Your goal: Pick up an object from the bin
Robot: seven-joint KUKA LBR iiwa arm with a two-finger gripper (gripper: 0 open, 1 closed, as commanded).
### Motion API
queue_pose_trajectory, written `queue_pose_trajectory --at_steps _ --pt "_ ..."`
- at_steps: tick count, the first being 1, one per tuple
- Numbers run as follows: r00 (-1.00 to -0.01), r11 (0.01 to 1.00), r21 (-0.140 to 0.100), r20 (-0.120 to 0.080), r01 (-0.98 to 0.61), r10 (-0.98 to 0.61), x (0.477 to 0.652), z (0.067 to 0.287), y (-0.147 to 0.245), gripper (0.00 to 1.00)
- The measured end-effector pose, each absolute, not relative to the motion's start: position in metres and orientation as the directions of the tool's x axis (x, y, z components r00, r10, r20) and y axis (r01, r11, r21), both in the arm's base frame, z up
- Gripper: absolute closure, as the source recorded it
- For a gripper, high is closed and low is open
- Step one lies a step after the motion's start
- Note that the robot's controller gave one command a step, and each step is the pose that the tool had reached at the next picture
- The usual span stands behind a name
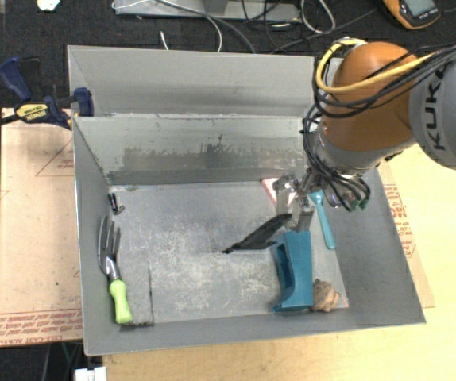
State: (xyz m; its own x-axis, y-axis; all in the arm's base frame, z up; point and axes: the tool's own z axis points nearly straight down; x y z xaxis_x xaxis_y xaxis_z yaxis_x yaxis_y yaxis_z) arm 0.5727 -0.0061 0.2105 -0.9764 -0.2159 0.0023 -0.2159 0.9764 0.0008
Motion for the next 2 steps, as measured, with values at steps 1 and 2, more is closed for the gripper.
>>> queue_pose_trajectory --at_steps 1,2 --pt "-0.980 0.980 -0.005 -0.017 -0.197 -0.197 0.581 0.223 0.006 1.00" --pt "-0.974 0.974 0.001 0.003 -0.225 -0.225 0.604 0.231 -0.012 1.00"
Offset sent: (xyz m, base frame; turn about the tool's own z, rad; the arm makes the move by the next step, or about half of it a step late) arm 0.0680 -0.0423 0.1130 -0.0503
